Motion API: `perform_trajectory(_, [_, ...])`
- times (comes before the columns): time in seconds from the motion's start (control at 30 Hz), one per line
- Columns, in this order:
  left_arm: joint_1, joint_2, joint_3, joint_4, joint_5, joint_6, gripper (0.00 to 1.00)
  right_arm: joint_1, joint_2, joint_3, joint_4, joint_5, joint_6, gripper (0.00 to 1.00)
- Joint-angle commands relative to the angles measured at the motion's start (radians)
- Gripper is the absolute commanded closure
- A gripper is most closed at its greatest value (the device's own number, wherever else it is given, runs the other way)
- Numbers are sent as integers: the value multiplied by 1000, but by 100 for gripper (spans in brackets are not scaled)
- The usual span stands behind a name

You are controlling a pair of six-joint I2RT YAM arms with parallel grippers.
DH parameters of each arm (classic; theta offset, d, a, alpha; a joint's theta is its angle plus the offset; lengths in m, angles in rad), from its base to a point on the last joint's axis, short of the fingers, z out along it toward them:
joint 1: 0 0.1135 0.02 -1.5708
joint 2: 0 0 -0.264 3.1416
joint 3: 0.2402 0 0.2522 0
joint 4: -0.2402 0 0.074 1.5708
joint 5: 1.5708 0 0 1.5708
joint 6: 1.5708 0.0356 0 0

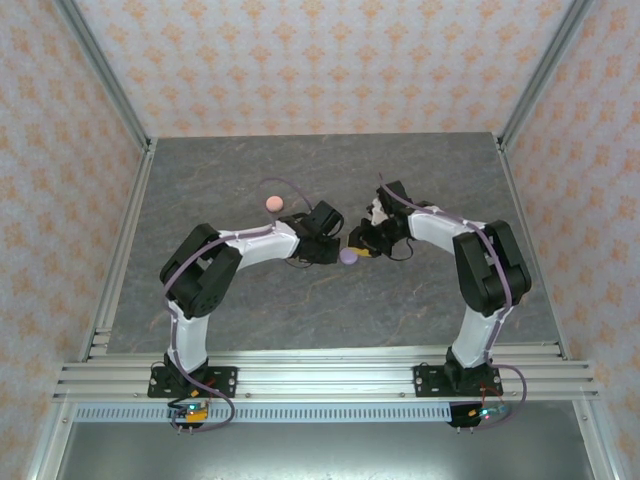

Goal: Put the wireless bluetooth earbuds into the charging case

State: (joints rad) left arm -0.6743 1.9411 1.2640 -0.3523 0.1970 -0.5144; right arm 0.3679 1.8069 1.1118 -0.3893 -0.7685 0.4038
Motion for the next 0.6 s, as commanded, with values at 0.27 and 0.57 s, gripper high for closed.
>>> perform_trajectory(0.27, [28,-38,117,-33,59,68,95,4,-137,-103,-36,116,-16,74])
perform_trajectory(0.57, [50,161,261,-37,141,83,86,9,-88,-150,-5,58,-19,92])
